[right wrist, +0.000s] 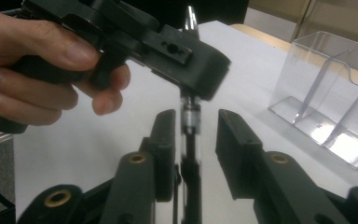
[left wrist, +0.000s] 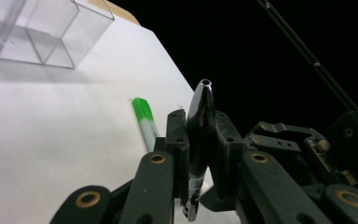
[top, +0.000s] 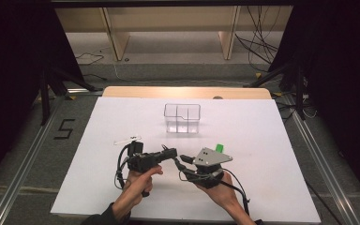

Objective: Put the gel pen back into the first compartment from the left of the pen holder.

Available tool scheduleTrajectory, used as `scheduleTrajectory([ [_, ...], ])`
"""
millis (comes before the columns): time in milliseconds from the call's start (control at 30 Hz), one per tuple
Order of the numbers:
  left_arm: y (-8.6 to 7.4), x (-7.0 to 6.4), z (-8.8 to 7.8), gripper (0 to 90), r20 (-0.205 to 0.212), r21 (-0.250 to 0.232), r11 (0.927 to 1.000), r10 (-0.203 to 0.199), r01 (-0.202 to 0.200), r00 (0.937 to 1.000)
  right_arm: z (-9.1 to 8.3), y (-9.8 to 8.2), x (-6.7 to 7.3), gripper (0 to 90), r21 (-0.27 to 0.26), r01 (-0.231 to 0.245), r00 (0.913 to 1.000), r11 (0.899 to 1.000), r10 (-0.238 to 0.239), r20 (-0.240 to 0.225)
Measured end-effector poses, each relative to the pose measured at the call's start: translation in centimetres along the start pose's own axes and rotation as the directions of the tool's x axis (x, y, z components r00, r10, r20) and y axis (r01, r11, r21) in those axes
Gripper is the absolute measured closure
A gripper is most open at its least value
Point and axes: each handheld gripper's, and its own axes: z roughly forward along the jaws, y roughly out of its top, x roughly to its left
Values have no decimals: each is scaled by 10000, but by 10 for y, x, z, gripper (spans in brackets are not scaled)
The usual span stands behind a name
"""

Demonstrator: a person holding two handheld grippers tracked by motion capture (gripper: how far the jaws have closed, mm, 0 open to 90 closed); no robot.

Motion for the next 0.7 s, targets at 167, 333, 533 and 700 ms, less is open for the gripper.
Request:
scheduleTrajectory([
  [167, 6, 3, -6, 797, -63, -194, 9998, -12, 11, 10000, -11, 0, -7, 555, -100, -325, 9995, 9994, 325, 6],
  [333, 16, 7, -12, 796, -188, -501, 9987, 60, -69, 9998, -20, -7, -14, 450, 16, -647, 9979, 9979, 647, 53],
  [533, 33, 7, -19, 796, -562, -749, 9944, 698, -739, 9960, -28, -21, -20, 388, 378, -1000, 9948, 9943, 992, 217],
  [700, 49, 8, -21, 795, -853, -871, 9908, 964, -1038, 9917, -40, -34, -26, 352, 535, -1354, 9902, 9893, 1332, 428],
])
